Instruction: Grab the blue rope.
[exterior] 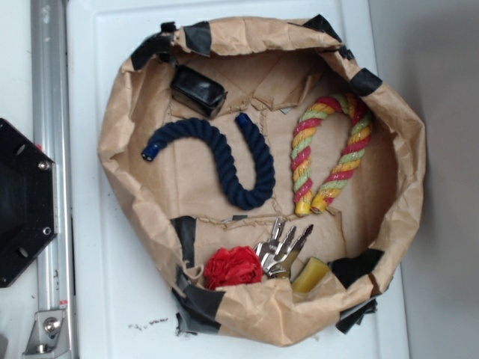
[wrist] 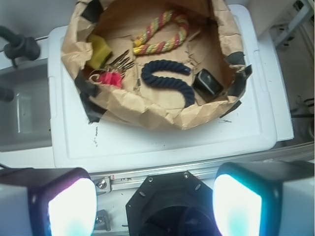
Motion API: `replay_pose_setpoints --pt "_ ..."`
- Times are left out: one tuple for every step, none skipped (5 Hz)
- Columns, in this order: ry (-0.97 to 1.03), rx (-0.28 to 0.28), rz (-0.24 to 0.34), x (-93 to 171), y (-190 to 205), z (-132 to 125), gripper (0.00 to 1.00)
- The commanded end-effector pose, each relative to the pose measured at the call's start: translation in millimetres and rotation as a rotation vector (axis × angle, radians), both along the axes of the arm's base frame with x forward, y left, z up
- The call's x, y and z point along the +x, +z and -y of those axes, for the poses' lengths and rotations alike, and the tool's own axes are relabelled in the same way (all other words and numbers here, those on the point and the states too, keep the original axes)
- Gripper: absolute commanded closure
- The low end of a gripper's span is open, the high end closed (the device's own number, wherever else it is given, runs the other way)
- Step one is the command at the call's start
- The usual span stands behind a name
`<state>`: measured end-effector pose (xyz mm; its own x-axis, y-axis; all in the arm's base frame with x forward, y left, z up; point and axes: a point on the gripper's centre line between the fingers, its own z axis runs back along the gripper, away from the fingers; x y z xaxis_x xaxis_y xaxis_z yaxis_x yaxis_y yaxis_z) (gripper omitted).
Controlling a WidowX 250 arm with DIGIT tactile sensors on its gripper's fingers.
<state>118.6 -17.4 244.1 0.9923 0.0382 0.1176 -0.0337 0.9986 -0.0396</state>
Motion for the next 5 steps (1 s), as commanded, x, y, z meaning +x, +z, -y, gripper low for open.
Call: replay_pose_setpoints --pt "0.0 0.0 0.0 0 0 0 0.0" --pt "-0.028 0.022 -0.031 50 -34 -16 0.0" --pt "-0.055 0.037 -0.028 82 -53 -24 0.0" --pt "-0.139 0.076 -0.059 113 -92 -36 0.0" --pt "-0.361 0.092 -0.113 117 -135 -23 0.0"
